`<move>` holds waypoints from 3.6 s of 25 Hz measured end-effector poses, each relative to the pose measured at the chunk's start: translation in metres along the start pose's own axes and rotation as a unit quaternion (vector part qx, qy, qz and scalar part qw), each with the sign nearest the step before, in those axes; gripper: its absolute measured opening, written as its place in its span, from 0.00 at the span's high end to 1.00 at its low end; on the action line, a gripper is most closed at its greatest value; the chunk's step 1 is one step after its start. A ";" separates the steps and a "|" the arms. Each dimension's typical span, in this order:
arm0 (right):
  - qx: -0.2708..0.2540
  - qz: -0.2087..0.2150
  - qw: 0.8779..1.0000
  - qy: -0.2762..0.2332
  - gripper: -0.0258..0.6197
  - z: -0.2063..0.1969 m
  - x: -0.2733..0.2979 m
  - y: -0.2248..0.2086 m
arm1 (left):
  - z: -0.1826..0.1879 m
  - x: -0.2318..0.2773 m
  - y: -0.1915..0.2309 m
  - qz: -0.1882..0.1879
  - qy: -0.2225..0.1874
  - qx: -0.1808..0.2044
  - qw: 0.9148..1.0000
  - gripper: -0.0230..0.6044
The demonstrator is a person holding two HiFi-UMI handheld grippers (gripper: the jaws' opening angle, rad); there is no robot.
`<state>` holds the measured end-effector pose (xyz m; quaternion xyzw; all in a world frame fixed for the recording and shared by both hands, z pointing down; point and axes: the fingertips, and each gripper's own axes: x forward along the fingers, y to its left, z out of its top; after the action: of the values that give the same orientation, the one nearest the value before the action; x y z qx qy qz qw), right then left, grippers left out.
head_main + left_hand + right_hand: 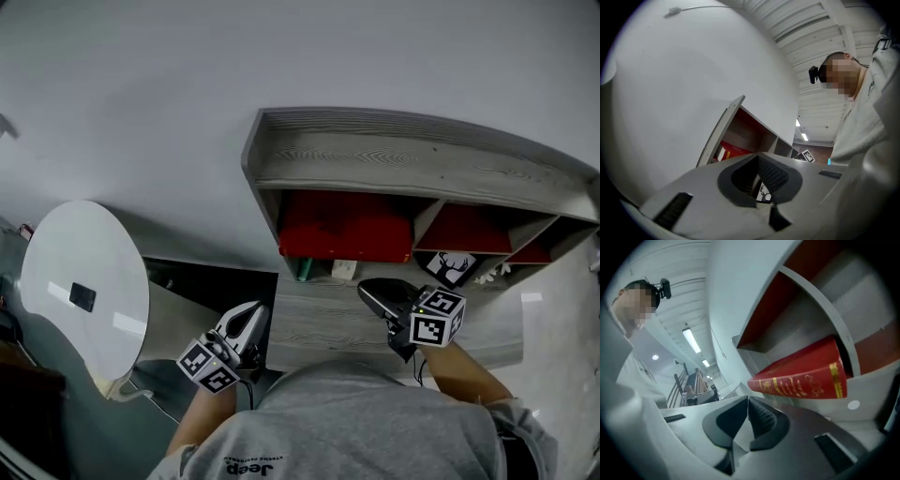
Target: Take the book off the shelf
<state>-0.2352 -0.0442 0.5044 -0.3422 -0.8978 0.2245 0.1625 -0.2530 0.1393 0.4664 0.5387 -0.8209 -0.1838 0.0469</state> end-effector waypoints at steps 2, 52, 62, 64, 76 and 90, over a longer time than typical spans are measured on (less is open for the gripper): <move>0.058 0.017 0.998 0.006 0.88 -0.003 0.009 -0.006 | -0.007 0.011 0.007 0.003 0.010 -0.004 1.000 0.94; 0.334 -0.141 0.899 -0.247 0.61 -0.097 -0.140 -0.026 | -0.088 0.098 -0.050 -0.303 0.135 -0.082 0.940 0.94; 0.311 -0.229 0.880 -0.277 0.61 -0.132 -0.292 -0.089 | -0.162 0.199 -0.153 -0.380 0.194 -0.079 0.901 0.94; 0.321 -0.233 0.872 -0.289 0.61 -0.136 -0.314 -0.099 | -0.176 0.217 -0.171 -0.396 0.203 -0.075 0.892 0.94; 0.340 -0.282 0.846 -0.298 0.61 -0.174 -0.443 -0.172 | -0.279 0.317 -0.271 -0.452 0.243 -0.067 0.856 0.94; 0.385 -0.307 0.821 -0.290 0.61 -0.181 -0.448 -0.176 | -0.278 0.313 -0.281 -0.464 0.291 -0.082 0.833 0.94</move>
<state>0.0695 -0.4161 0.6863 0.1223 -0.8022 0.5797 0.0738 -0.0628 -0.3116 0.5871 0.8792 -0.4048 -0.0855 0.2364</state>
